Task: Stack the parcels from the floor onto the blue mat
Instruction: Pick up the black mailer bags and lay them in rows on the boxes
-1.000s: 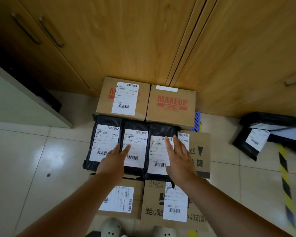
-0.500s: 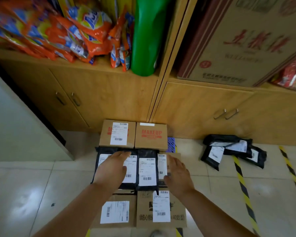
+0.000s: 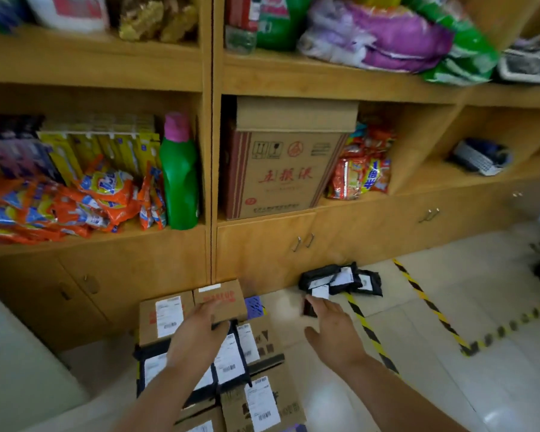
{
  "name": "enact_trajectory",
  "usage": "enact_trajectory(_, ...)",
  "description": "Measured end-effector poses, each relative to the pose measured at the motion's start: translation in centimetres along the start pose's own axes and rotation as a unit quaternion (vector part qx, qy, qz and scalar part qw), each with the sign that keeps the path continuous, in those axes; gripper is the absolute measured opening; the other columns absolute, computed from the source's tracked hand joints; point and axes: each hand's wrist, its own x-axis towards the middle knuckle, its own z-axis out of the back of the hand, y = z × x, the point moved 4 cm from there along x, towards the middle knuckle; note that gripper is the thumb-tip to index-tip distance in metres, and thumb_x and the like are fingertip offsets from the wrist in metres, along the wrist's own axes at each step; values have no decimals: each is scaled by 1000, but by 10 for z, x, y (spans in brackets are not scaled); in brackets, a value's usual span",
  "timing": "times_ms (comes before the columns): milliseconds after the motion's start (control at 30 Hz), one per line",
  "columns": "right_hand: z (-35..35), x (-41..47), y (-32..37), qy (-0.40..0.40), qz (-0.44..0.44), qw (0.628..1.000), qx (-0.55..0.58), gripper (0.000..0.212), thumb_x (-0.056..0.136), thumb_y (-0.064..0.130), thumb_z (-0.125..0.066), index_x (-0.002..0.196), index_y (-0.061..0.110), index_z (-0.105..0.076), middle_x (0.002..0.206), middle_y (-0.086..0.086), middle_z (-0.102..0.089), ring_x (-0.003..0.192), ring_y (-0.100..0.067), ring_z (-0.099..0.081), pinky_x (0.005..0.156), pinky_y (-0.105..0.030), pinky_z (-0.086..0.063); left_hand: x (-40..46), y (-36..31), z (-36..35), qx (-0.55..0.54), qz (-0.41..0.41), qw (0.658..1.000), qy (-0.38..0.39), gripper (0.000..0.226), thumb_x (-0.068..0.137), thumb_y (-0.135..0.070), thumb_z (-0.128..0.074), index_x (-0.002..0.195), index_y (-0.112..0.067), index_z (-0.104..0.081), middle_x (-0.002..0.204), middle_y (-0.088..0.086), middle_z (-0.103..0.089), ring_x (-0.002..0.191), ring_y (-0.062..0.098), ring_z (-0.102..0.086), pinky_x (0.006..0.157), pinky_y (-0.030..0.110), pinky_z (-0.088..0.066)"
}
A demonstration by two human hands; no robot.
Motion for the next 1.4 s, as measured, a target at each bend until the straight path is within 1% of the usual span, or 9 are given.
enact_trajectory(67,28,-19,-18,-24,-14,1000,-13,61,91,26,-52,147,20,-29,143,2,-43,131,-19,-38,107,-30,-32,-7,-26,-3,-7,-20,1000,15,45,94,-27,-50,138,-27,-41,135,-4,-50,82,13,-59,56,17,-42)
enact_trajectory(133,54,-36,-38,-52,-32,998,-27,60,93,28,-51,147,22,-27,146,5,-39,133,-17,-36,107,-28,-29,-12,-49,-9,-14,-33,999,32,46,94,-29,-51,138,-24,-42,137,-3,-50,106,13,-57,76,22,-45)
enact_trajectory(233,80,-60,-74,-67,-75,994,-37,60,93,29,-49,148,22,-25,148,6,-36,135,-15,-34,107,-28,-29,-18,-82,-24,-18,-44,997,64,48,93,-33,-52,139,-25,-41,134,-3,-53,116,14,-53,94,28,-42)
enact_trajectory(433,102,-105,-152,-90,-156,984,-2,59,93,32,-51,147,22,-27,144,4,-41,130,-18,-40,104,-30,-33,-30,-143,-84,23,-63,988,140,51,94,-38,-50,142,-28,-36,131,-1,-52,88,6,-54,71,22,-43)
enact_trajectory(567,114,-125,-217,-88,-182,979,17,59,93,31,-49,147,23,-27,146,5,-38,132,-17,-38,105,-29,-32,-35,-192,-135,39,-65,983,169,51,93,-35,-49,141,-28,-36,130,4,-53,107,18,-56,71,27,-41)
enact_trajectory(800,149,-141,-349,-60,-162,985,0,57,94,30,-48,147,22,-29,146,4,-37,131,-18,-38,104,-31,-36,-48,-283,-227,6,-61,990,130,45,91,-28,-51,135,-23,-45,117,11,-61,103,22,-59,65,27,-39)
enact_trajectory(1000,173,-131,-439,-34,-131,991,-3,54,93,28,-49,145,22,-33,144,4,-41,130,-17,-40,104,-30,-37,-58,-338,-290,2,-24,994,103,42,92,-29,-51,133,-25,-46,124,4,-57,99,19,-58,70,29,-43)
enact_trajectory(1167,184,-101,-480,-17,-110,994,8,51,93,27,-50,143,24,-37,142,5,-43,129,-16,-40,103,-29,-38,-45,-357,-308,-7,-4,997,79,40,91,-28,-52,131,-25,-49,118,4,-60,92,14,-56,70,28,-43)
enact_trajectory(1400,200,-34,-509,-12,-70,997,24,47,93,23,-51,139,22,-43,140,5,-45,127,-17,-41,103,-30,-38,14,-388,-324,-38,16,999,34,43,91,-29,-54,133,-22,-49,124,5,-59,109,20,-56,77,28,-41)
